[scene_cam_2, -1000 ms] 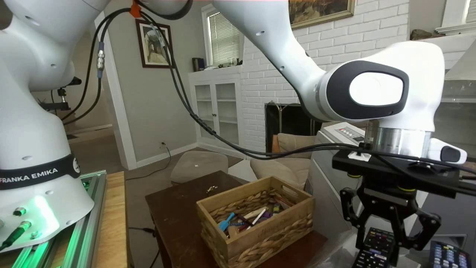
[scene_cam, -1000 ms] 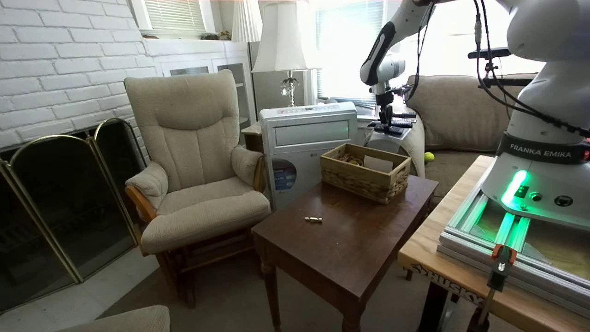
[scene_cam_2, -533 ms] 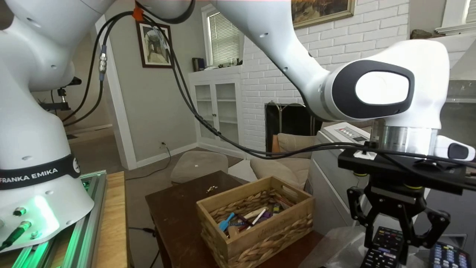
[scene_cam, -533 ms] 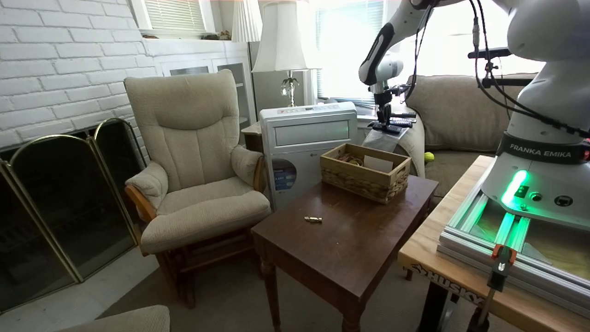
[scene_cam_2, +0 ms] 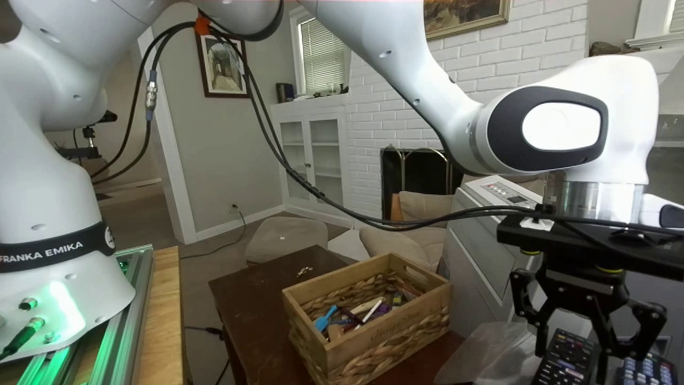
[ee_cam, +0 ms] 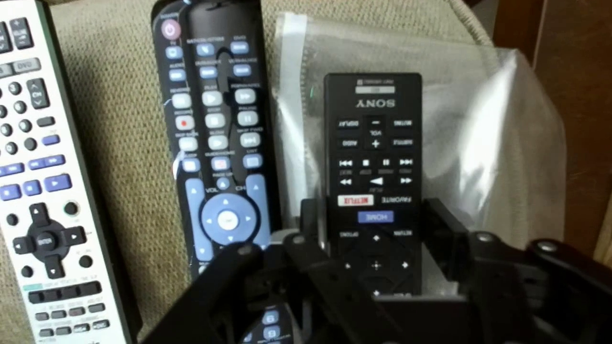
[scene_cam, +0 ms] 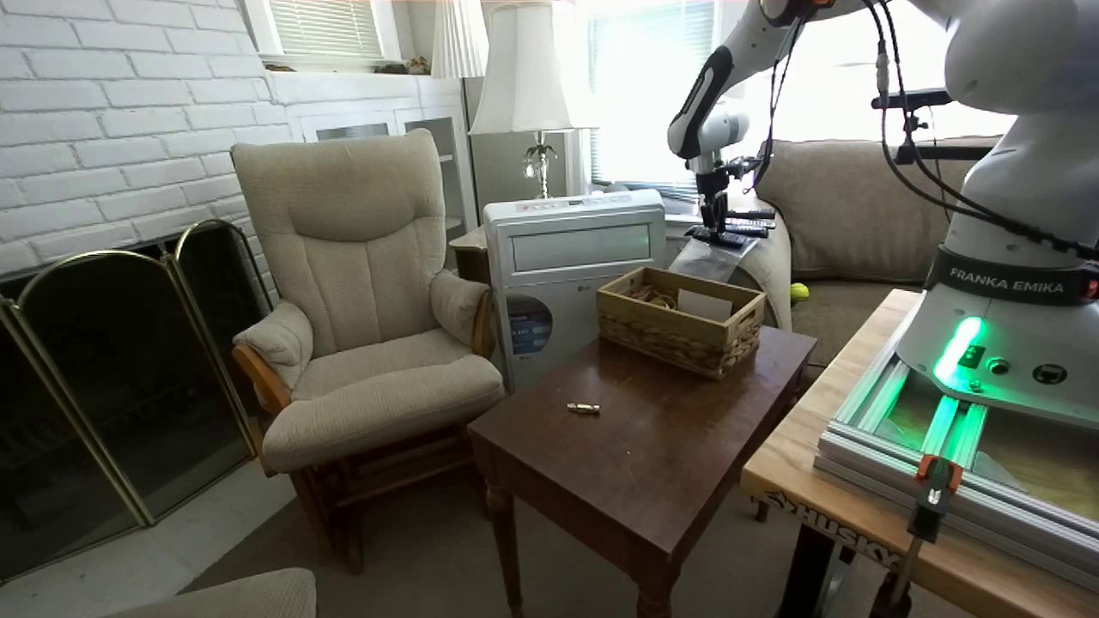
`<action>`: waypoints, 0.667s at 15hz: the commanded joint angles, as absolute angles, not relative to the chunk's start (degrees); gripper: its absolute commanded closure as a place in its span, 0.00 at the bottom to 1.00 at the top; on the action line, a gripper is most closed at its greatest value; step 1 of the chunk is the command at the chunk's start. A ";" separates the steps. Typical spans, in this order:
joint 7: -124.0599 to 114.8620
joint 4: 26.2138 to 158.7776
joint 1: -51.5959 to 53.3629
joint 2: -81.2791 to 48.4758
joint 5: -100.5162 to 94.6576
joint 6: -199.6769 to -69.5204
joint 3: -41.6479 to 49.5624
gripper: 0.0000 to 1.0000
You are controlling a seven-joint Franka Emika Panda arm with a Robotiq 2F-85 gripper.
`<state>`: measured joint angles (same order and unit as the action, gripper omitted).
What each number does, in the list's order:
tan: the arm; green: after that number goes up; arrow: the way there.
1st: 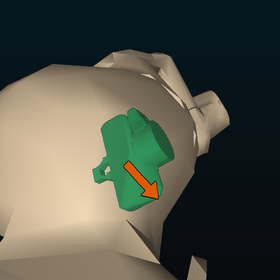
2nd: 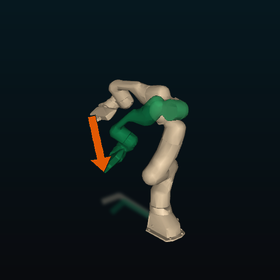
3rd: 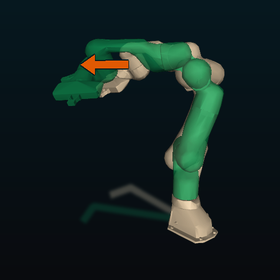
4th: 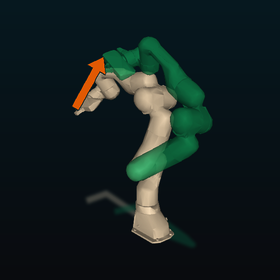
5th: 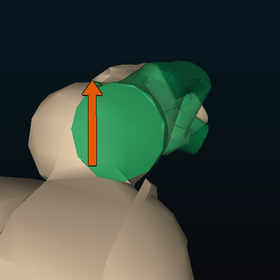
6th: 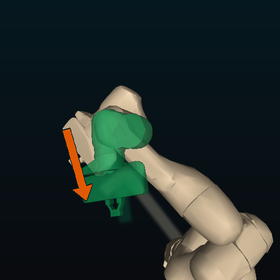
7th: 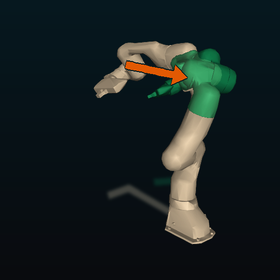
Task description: Turn off the device and put the remote on the couch
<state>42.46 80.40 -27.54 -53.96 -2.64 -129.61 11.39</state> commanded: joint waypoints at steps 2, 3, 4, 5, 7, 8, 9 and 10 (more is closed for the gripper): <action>41.54 74.14 -29.05 -57.28 -4.65 -127.36 11.34 0.03; 41.52 73.48 -29.20 -57.58 -4.64 -127.22 11.35 0.00; 41.57 72.83 -29.35 -57.90 -4.65 -127.02 11.33 0.00; 41.64 72.32 -29.51 -58.16 -4.62 -126.80 11.30 0.00; 41.59 71.42 -29.61 -58.51 -4.58 -126.33 11.26 0.00; 41.61 71.10 -29.69 -58.54 -4.47 -125.89 11.17 0.00; 42.07 70.94 -29.99 -58.25 -4.02 -124.96 10.69 0.00; 42.04 70.98 -30.11 -57.89 -3.66 -124.28 10.45 0.00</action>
